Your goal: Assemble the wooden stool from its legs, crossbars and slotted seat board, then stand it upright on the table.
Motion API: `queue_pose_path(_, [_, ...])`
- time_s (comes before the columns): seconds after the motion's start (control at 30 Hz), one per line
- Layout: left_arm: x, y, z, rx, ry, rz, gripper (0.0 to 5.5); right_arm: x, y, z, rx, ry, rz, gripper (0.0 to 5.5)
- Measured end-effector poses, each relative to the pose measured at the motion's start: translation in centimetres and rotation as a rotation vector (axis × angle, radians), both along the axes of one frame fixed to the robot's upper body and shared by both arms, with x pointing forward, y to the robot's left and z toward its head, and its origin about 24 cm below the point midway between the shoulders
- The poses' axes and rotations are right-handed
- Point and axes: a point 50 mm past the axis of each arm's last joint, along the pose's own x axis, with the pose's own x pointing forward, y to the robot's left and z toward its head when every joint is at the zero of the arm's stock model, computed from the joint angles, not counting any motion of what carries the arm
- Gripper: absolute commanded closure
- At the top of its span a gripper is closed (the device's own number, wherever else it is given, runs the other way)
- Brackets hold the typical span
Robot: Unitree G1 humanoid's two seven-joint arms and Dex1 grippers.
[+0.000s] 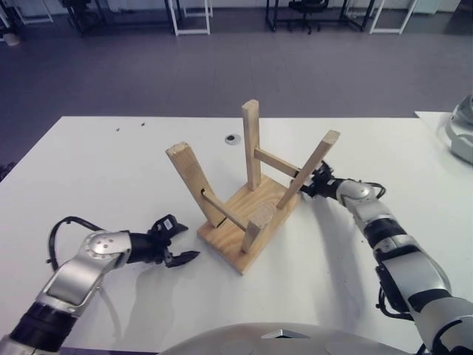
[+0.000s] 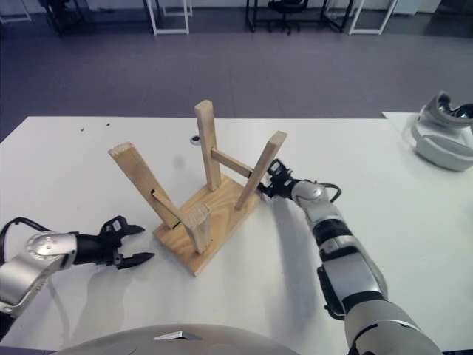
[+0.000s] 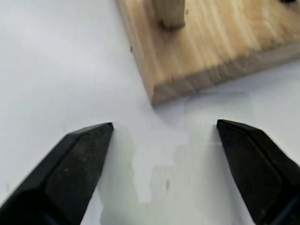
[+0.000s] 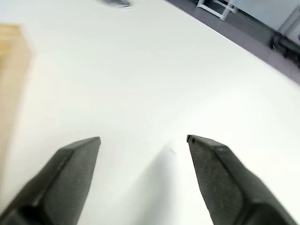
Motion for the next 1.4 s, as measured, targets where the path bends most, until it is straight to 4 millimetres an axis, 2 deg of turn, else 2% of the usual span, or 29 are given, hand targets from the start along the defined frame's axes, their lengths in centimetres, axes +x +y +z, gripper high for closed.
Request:
queue_pose_path(0.03, [0.5, -0.6, -0.2, -0.022, -0.013, -0.01, 1.41, -0.3, -0.4, 0.0, 0.01, 0.001, 0.046, 2.04])
queue_pose_path(0.1, [2.1, -0.5, -0.5, -0.035, -0.049, 0.031, 1.41, -1.1, -2.3, 0.1, 0.008, 0.019, 0.1, 2.04])
queue_pose_path(0.2, [6.3, 0.5, -0.6, 0.019, -0.201, 0.257, 1.41, -3.3, -3.9, -0.2, 0.069, 0.032, 0.214, 2.04])
queue_pose_path(0.23, [6.7, 0.9, -0.5, 0.026, -0.222, 0.3, 1.41, -4.0, -3.9, -0.3, 0.098, 0.017, 0.231, 2.04])
queue_pose_path(0.3, [6.1, 1.0, -0.6, 0.011, -0.236, 0.324, 1.41, -4.6, -3.9, -0.3, 0.097, -0.025, 0.22, 2.04])
queue_pose_path(0.37, [3.9, 1.0, -1.1, -0.022, -0.22, 0.323, 1.41, -5.3, -4.3, -0.5, 0.086, -0.065, 0.152, 2.04])
queue_pose_path(0.47, [2.0, 1.0, -1.0, -0.017, -0.213, 0.314, 1.41, -7.3, -5.1, -0.3, 0.049, -0.073, 0.1, 2.04])
queue_pose_path(0.6, [1.7, 0.8, -0.9, 0.002, -0.212, 0.309, 1.41, -9.3, -5.2, 0.1, 0.016, -0.046, 0.07, 2.04])
queue_pose_path(0.67, [2.0, 0.0, -1.0, 0.007, -0.222, 0.297, 1.41, -10.6, -4.2, 0.5, 0.017, -0.01, 0.083, 2.04])
queue_pose_path(0.83, [1.5, -0.7, -0.3, 0.026, -0.204, 0.285, 1.41, -11.4, -3.1, 1.3, 0.027, 0.064, 0.075, 2.04])
queue_pose_path(1.0, [-1.1, 0.3, 1.5, 0.049, -0.076, 0.156, 1.41, -13.0, -3.1, 2.8, 0.092, 0.2, 0.093, 2.04])
queue_pose_path(1.07, [-1.7, 1.1, 3.1, 0.008, -0.027, 0.124, 1.41, -13.5, -3.4, 5.1, 0.147, 0.227, 0.137, 2.04])
queue_pose_path(1.1, [-1.6, 1.4, 4.8, -0.035, -0.053, 0.111, 1.41, -13.8, -3.7, 6.8, 0.167, 0.225, 0.176, 2.04])
queue_pose_path(1.17, [-1.3, 1.8, 7.3, -0.072, -0.133, 0.104, 1.41, -14.4, -4.4, 8.9, 0.199, 0.232, 0.22, 2.04])
queue_pose_path(1.27, [-1.6, 1.7, 9.3, -0.122, -0.175, 0.085, 1.41, -15.3, -5.4, 11.4, 0.257, 0.24, 0.264, 2.04])
queue_pose_path(1.4, [-1.8, 1.5, 9.4, -0.094, -0.162, 0.033, 1.41, -15.4, -5.5, 11.5, 0.197, 0.234, 0.291, 2.04])
